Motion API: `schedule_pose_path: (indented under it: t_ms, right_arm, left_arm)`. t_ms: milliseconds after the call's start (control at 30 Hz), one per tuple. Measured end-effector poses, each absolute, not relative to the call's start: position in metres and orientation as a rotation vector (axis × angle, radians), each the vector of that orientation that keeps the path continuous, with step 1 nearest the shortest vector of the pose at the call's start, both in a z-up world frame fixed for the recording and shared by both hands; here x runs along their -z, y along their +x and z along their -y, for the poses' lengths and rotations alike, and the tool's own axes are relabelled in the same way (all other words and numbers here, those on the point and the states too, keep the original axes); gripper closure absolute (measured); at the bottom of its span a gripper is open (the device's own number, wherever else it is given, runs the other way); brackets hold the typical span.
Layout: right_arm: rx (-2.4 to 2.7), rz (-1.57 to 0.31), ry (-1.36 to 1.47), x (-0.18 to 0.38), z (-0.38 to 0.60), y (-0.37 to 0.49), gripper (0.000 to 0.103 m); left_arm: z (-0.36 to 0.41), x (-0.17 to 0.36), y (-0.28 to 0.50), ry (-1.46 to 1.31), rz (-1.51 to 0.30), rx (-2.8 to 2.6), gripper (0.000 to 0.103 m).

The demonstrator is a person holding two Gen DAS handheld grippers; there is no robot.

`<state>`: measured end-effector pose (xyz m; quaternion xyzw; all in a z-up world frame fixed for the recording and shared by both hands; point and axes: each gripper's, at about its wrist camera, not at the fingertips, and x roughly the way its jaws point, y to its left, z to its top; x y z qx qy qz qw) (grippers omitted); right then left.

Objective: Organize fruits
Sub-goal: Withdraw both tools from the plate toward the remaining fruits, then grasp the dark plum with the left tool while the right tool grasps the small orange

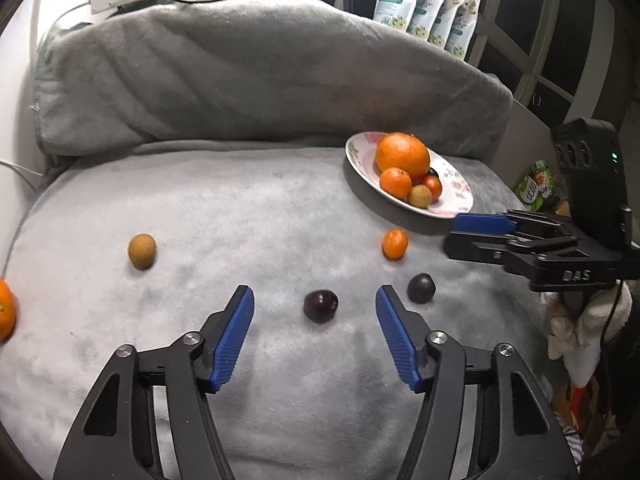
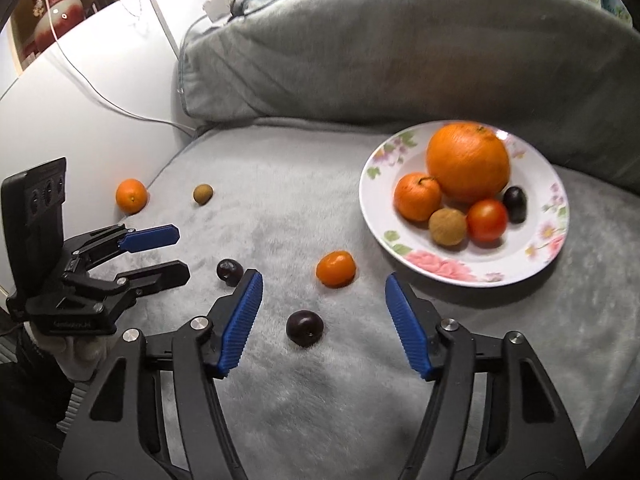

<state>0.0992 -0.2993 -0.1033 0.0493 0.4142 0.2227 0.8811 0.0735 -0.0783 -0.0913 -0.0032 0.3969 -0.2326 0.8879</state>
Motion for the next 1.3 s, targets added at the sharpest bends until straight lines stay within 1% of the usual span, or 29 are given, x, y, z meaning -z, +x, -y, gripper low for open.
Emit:
schedule_pose_path:
  t_ms: [67,133,300,367,433,500,600,667,733,833,900,967,1033,1067,1133,1200,1300]
  right_arm:
    - [-0.461,-0.882,0.103,0.109,0.297,0.105,0.038]
    - [-0.458,-0.9,0.108,0.114,0.296,0.11,0.043]
    - [-0.451,-0.92,0.112,0.121,0.293,0.117,0.046]
    - [-0.447,-0.927,0.105,0.124,0.29,0.121,0.047]
    - [-0.448,-0.935,0.101,0.126,0.288,0.123,0.051]
    - [-0.448,-0.942,0.094,0.128,0.284,0.127,0.053]
    - [-0.443,-0.946,0.083,0.13,0.28,0.131,0.054]
    - [-0.441,-0.947,0.079,0.13,0.279,0.133,0.054]
    - [-0.444,-0.952,0.078,0.131,0.278,0.134,0.056]
    - [-0.441,-0.96,0.064,0.133,0.275,0.135,0.059]
    - [-0.44,-0.964,0.059,0.134,0.272,0.138,0.06]
    - [-0.438,-0.965,0.055,0.135,0.27,0.138,0.062]
    - [-0.436,-0.965,0.049,0.134,0.269,0.138,0.066]
    - [-0.435,-0.964,0.045,0.134,0.269,0.138,0.067]
    - [-0.433,-0.964,0.038,0.134,0.268,0.138,0.073]
    - [-0.432,-0.964,0.038,0.134,0.268,0.138,0.074]
    - [-0.433,-0.963,0.037,0.134,0.268,0.138,0.074]
  left_arm:
    - [0.08,0.094,0.074,-0.002,-0.834,0.49,0.046]
    - [0.082,0.097,0.076,0.001,-0.844,0.495,0.048]
    - [0.086,0.103,0.08,0.005,-0.862,0.503,0.05]
    - [0.087,0.103,0.082,0.007,-0.867,0.507,0.052]
    - [0.089,0.104,0.084,0.012,-0.871,0.51,0.055]
    - [0.09,0.106,0.087,0.018,-0.879,0.511,0.058]
    - [0.091,0.11,0.09,0.021,-0.894,0.514,0.059]
    - [0.092,0.113,0.092,0.023,-0.902,0.517,0.062]
    - [0.092,0.115,0.093,0.023,-0.912,0.52,0.065]
    - [0.093,0.117,0.095,0.024,-0.916,0.522,0.066]
    - [0.093,0.117,0.095,0.024,-0.919,0.524,0.069]
    - [0.094,0.118,0.095,0.026,-0.921,0.524,0.07]
    - [0.094,0.119,0.096,0.027,-0.926,0.525,0.07]
    - [0.095,0.119,0.096,0.029,-0.927,0.525,0.072]
    - [0.095,0.12,0.097,0.033,-0.931,0.524,0.076]
    - [0.095,0.12,0.097,0.035,-0.933,0.52,0.076]
    - [0.094,0.121,0.099,0.028,-0.936,0.516,0.079]
